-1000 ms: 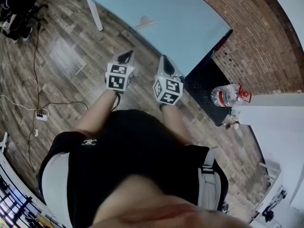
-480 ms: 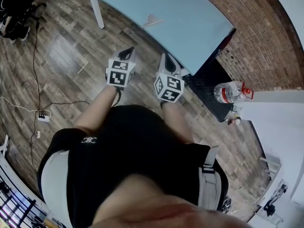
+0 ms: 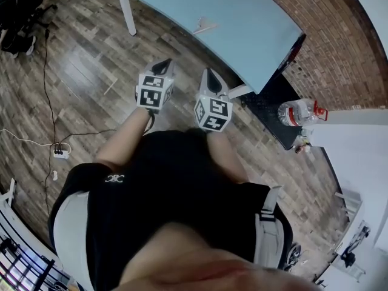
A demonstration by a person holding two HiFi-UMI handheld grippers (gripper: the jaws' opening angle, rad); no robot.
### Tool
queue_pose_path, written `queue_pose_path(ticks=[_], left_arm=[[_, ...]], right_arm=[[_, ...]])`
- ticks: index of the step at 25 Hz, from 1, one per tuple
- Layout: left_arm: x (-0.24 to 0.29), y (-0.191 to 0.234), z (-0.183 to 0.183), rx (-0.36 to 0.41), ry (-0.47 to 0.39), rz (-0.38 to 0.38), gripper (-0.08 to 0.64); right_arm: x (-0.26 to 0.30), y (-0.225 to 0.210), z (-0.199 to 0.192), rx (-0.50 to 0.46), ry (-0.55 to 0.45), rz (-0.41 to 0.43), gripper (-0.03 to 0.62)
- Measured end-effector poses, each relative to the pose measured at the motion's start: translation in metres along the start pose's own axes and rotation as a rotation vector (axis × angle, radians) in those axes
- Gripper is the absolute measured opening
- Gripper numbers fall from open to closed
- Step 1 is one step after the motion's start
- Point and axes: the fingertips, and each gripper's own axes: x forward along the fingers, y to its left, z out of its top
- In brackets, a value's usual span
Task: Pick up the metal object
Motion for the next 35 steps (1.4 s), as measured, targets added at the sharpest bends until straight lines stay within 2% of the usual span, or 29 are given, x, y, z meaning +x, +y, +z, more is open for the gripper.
queue_pose_path(ticks=[8,14,19,25,29,35], left_arm=[[0.014,0.015,0.002,-0.023,-0.001,0.018,0.0],[0.052,0.029,0.021,0.014,0.009,0.041,0.0],[0.106,0.046,0.053,0.038,0.015,0.041,0.001],[0.177,0.038,0.091,0.044,0.055,0.024,0.001],[0.224,0.031,0.095,0.057,0.105,0.008,0.002],[0.279,0.032,0.099,0.065,0.181,0.025,0.002]], right_arm=[[0.022,-0.004,0.0,-0.011,0.01,0.008,0.014],[0.074,-0.021,0.011,0.003,-0.015,0.031,0.014],[0.126,-0.046,0.043,0.028,-0.064,0.035,0.014],[0.182,-0.099,0.071,0.046,-0.059,0.032,0.014],[0.21,-0.126,0.075,0.057,-0.046,0.037,0.014],[0.247,-0.167,0.077,0.092,-0.026,0.032,0.014]])
